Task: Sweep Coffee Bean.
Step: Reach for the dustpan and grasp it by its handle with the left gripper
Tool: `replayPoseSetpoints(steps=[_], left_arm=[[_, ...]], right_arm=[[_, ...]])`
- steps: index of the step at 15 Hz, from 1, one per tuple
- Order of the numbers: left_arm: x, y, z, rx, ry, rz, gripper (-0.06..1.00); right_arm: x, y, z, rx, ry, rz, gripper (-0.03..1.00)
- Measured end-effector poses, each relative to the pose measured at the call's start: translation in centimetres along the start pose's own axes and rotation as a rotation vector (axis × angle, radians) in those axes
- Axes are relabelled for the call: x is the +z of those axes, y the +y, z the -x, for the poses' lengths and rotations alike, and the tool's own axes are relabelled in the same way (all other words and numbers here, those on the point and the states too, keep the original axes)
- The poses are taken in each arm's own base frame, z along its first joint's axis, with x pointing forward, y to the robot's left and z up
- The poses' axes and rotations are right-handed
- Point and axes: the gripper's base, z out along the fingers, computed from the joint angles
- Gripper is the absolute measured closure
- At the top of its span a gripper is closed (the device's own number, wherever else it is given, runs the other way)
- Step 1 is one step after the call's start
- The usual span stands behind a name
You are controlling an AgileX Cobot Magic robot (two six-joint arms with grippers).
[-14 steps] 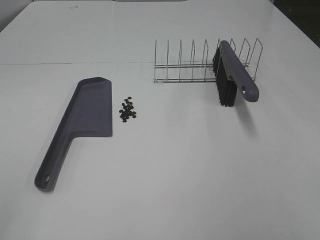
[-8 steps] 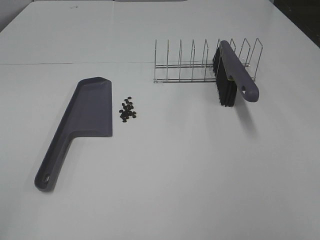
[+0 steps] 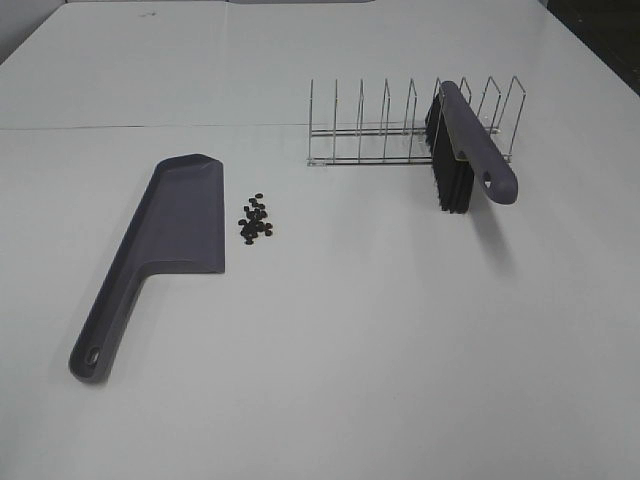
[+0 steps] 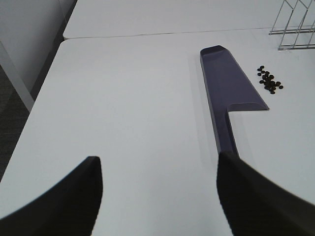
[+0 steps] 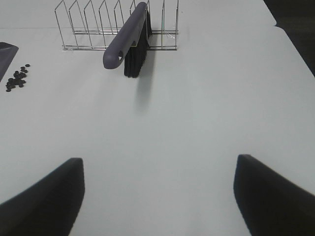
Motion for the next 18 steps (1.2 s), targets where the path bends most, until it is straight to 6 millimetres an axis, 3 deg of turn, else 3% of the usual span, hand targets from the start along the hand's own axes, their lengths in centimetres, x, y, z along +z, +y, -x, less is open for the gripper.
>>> replayPoseSetpoints(steps=[18], left_arm=[[0.0,0.0,0.0,0.0,0.0,0.0,0.31]], right_arm=[[0.0,0.0,0.0,0.0,0.0,0.0,0.24]])
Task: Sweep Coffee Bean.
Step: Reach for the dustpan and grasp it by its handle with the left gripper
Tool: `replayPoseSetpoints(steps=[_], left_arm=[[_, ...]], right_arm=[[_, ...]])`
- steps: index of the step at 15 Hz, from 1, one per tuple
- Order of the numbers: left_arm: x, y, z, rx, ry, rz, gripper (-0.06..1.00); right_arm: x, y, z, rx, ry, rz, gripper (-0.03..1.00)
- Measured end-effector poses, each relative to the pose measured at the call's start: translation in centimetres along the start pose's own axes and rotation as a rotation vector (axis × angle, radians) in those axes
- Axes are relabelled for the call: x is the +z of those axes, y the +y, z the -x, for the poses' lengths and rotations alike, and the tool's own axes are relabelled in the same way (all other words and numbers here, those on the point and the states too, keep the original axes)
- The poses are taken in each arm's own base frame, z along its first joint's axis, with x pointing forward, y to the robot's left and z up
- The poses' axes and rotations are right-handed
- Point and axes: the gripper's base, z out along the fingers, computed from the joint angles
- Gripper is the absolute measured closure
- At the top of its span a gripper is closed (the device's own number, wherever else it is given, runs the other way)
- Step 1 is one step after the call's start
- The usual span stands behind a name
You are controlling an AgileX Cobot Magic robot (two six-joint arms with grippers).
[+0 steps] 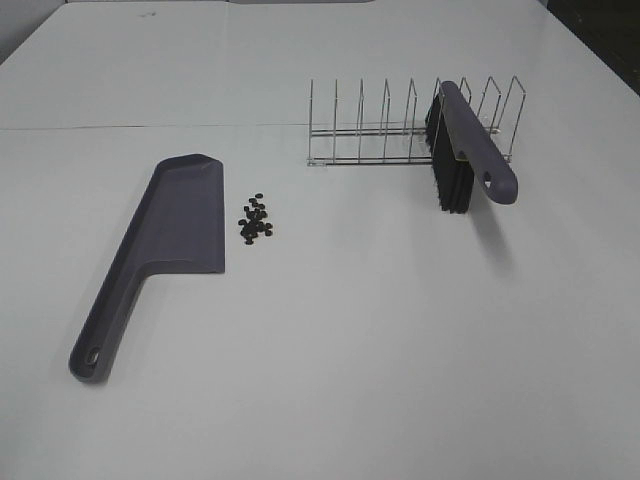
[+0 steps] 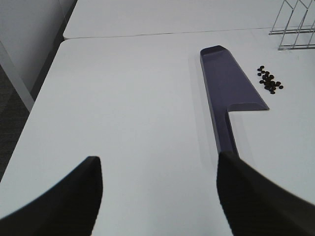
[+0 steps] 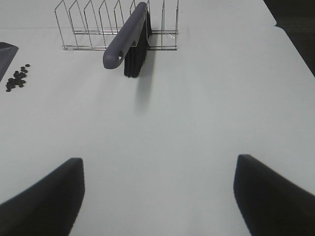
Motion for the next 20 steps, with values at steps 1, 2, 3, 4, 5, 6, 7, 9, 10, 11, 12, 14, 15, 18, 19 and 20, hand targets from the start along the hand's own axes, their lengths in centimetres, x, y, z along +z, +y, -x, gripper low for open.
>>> replayPoseSetpoints(steps=[1,2,3,4,5,6,7,9,10,11,12,14,15,18,19,20], left_arm=[[0.0,0.0,0.0,0.0,0.0,0.0,0.31],[0.0,0.0,0.0,0.0,0.0,0.0,0.31],[0.0,0.0,0.0,0.0,0.0,0.0,0.31],[0.0,0.0,0.0,0.0,0.0,0.0,0.31],[0.0,0.0,0.0,0.0,0.0,0.0,0.31],[0.0,0.0,0.0,0.0,0.0,0.0,0.31],[0.0,0.0,0.0,0.0,0.0,0.0,0.31],[0.0,0.0,0.0,0.0,0.0,0.0,0.31],[0.0,0.0,0.0,0.0,0.0,0.0,0.31],[0.0,0.0,0.0,0.0,0.0,0.0,0.31],[0.0,0.0,0.0,0.0,0.0,0.0,0.31],[0.0,0.0,0.0,0.0,0.0,0.0,0.31],[0.0,0.0,0.0,0.0,0.0,0.0,0.31],[0.0,0.0,0.0,0.0,0.0,0.0,0.31],[0.0,0.0,0.0,0.0,0.0,0.0,0.31],[0.0,0.0,0.0,0.0,0.0,0.0,0.31]], right_arm=[[0.0,0.0,0.0,0.0,0.0,0.0,0.24],[0.0,0.0,0.0,0.0,0.0,0.0,0.24],[0.0,0.0,0.0,0.0,0.0,0.0,0.24],[0.0,0.0,0.0,0.0,0.0,0.0,0.24],[0.0,0.0,0.0,0.0,0.0,0.0,0.24],[0.0,0.0,0.0,0.0,0.0,0.0,0.24],[0.0,0.0,0.0,0.0,0.0,0.0,0.24],[0.0,0.0,0.0,0.0,0.0,0.0,0.24],[0.0,0.0,0.0,0.0,0.0,0.0,0.24],[0.0,0.0,0.0,0.0,0.0,0.0,0.24],[0.0,0.0,0.0,0.0,0.0,0.0,0.24],[0.0,0.0,0.0,0.0,0.0,0.0,0.24],[0.0,0.0,0.0,0.0,0.0,0.0,0.24],[0.0,0.0,0.0,0.0,0.0,0.0,0.24],[0.0,0.0,0.0,0.0,0.0,0.0,0.24],[0.0,0.0,0.0,0.0,0.0,0.0,0.24]])
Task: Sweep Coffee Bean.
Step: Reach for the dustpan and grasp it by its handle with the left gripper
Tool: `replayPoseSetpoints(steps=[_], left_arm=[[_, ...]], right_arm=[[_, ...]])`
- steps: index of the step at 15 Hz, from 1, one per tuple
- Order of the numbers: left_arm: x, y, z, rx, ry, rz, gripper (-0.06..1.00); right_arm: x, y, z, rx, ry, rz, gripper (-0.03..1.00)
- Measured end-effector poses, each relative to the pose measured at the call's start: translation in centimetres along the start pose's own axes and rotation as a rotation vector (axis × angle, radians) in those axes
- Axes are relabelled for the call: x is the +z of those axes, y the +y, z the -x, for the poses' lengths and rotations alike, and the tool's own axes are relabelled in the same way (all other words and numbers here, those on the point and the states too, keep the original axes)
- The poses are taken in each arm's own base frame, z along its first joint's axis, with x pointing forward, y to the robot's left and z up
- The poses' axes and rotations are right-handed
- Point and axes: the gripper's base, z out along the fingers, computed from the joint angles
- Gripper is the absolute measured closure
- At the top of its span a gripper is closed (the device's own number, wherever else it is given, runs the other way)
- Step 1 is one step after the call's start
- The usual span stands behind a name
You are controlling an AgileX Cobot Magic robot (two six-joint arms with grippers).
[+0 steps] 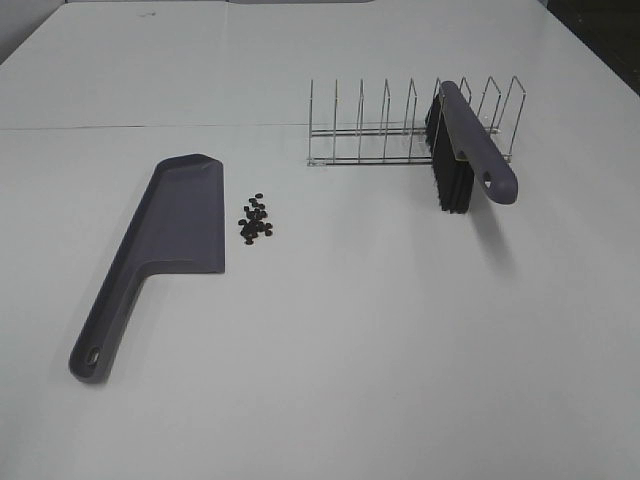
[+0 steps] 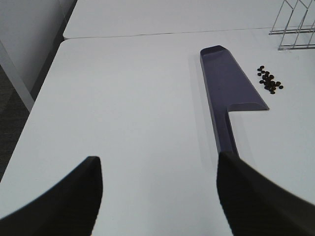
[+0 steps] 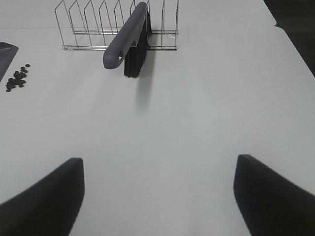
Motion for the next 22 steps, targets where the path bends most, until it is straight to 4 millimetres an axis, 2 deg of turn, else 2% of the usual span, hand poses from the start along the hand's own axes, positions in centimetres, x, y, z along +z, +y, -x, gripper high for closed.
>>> replayPoseSetpoints(steps=[19,22], left_arm=[[0.0,0.0,0.0,0.0,-0.001,0.0,0.31],[0.0,0.0,1.7,0.0,0.017,-0.002,0.31]], right_arm=[[0.0,0.0,0.0,0.0,0.0,0.0,0.23],[0.0,0.0,0.0,0.0,0.0,0.0,0.23]])
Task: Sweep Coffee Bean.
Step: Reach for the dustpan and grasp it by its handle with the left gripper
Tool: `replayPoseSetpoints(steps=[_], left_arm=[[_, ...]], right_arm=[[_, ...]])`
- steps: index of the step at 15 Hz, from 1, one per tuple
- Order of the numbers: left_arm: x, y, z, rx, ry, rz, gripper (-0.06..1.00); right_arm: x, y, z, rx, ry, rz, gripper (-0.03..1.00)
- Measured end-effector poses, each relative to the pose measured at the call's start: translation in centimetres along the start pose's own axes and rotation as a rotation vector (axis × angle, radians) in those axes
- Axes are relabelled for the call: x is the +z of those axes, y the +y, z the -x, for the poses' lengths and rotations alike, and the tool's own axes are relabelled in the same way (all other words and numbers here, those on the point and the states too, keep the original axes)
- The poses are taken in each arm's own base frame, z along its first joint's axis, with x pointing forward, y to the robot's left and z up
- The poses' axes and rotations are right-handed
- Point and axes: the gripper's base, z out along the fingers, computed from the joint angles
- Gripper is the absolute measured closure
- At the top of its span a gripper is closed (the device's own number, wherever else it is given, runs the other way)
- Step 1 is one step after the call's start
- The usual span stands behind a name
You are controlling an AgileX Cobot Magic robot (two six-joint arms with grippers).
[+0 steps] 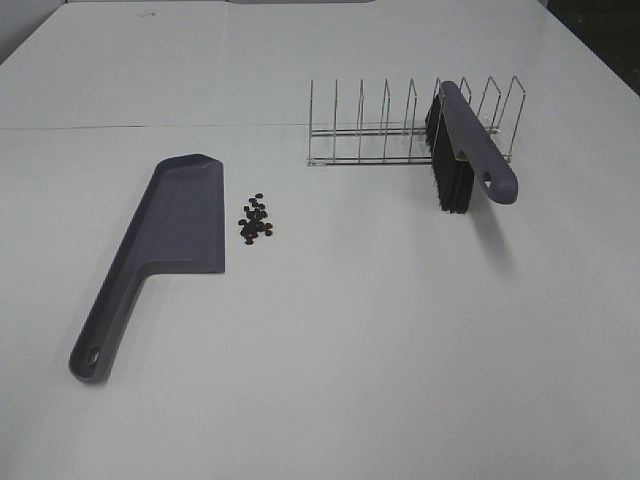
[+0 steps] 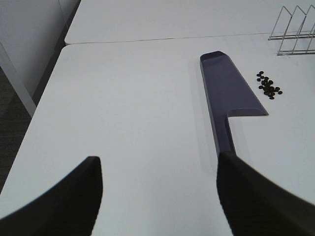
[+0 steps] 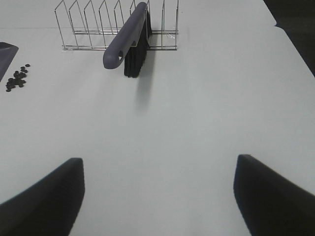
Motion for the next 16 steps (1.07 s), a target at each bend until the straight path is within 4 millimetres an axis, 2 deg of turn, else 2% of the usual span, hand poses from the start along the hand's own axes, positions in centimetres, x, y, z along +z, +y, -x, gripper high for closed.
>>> replayPoseSetpoints(steps=[2,6,9,11,12,16], left_arm=[[1.2,-0.3,2.2,-0.014,0.063,-0.024,0.31],[6.3,-1.7,7.3,-0.11,0.29,-0.13,0.31],[13.1,-2.3,10.2,-0.157,0.521,-0.148,0.31],[17.5,-2.4,10.0,-0.154,0.658,-0.139,0.31],[18.6,-2.4,9.9,-0.151,0.687,-0.138,0.3],[26.3,-2.6,7.7,-0.126,0.848,-0.13,0.25]], right_arm=[[0.0,0.0,0.0,0.0,0.0,0.0,0.23],[0.0,0.0,0.0,0.0,0.0,0.0,0.23],[0.0,0.0,0.0,0.0,0.0,0.0,0.23],[0.0,0.0,0.0,0.0,0.0,0.0,0.23],[0.0,0.0,0.0,0.0,0.0,0.0,0.23],[0.0,0.0,0.0,0.0,0.0,0.0,0.23]])
